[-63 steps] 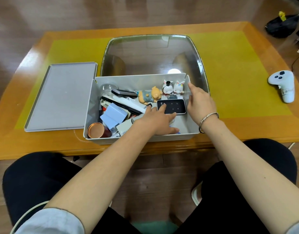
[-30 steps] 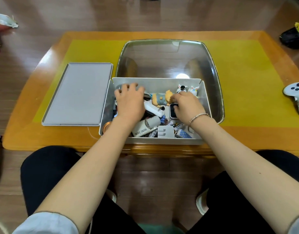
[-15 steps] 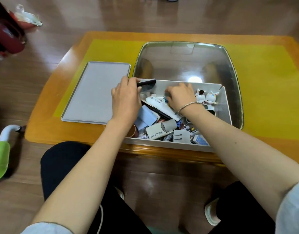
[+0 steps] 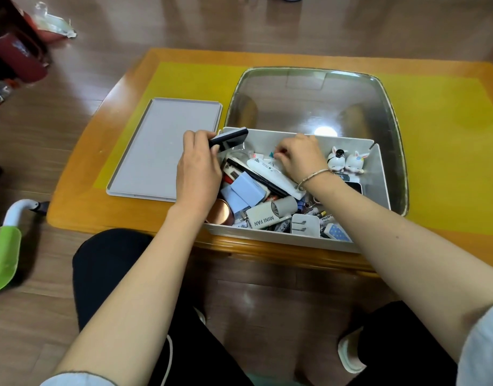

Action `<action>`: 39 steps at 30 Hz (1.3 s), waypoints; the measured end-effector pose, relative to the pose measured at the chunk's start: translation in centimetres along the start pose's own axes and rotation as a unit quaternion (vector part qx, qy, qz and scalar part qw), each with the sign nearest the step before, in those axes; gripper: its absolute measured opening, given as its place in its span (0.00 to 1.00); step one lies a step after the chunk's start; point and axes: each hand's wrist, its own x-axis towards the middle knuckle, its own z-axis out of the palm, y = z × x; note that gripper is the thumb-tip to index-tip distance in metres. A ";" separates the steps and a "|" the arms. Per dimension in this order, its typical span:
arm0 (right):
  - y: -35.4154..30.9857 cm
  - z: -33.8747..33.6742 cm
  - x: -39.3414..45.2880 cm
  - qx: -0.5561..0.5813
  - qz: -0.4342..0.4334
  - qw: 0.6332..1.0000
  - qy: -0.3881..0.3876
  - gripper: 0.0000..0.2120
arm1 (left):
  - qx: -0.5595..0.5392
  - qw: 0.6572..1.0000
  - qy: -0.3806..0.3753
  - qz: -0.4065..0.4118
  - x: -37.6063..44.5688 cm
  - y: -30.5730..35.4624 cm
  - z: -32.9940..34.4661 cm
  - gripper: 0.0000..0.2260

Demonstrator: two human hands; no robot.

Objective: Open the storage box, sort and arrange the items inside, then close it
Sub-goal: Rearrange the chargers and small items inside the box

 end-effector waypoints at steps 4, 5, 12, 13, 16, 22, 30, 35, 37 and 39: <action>-0.8 -2.5 -2.4 0.152 -0.038 0.987 0.042 0.05 | -0.019 1.000 -0.005 0.000 -0.2 -0.4 -0.1 0.08; -1.1 -3.0 -3.2 0.171 -0.059 0.983 0.016 0.05 | -0.021 1.000 -0.012 0.006 -0.3 -0.4 -0.2 0.08; 1.9 -3.5 -5.6 0.052 -0.006 0.998 -0.033 0.11 | -0.013 0.998 -0.050 0.042 -2.2 -0.2 -0.4 0.07; 2.4 -3.2 -5.6 0.006 0.005 0.999 -0.051 0.11 | -0.003 0.997 -0.061 0.045 -2.4 -0.2 -0.4 0.07; 3.0 -2.2 -5.6 -0.064 -0.012 0.994 -0.088 0.14 | 0.019 0.994 -0.096 0.045 -3.0 -0.3 -0.1 0.07; 2.9 -1.2 -3.5 -0.118 0.005 0.991 -0.064 0.11 | 0.035 0.992 -0.109 0.055 -3.2 -0.7 0.1 0.07; 3.2 -0.3 -3.2 -0.165 0.021 0.985 -0.049 0.12 | 0.033 0.991 -0.115 0.057 -3.4 -1.2 -0.2 0.09; 3.2 -1.7 -4.1 -0.086 -0.001 0.996 -0.033 0.14 | 0.043 0.989 -0.120 0.071 -3.5 -1.5 -1.0 0.10; 2.8 -2.7 -4.9 -0.015 -0.016 0.999 -0.040 0.12 | 0.063 0.987 -0.124 0.078 -3.7 -1.7 -1.4 0.09; 2.2 -3.3 -5.9 0.019 -0.023 0.997 -0.069 0.08 | 0.095 0.982 -0.139 0.084 -3.7 -1.8 -1.6 0.10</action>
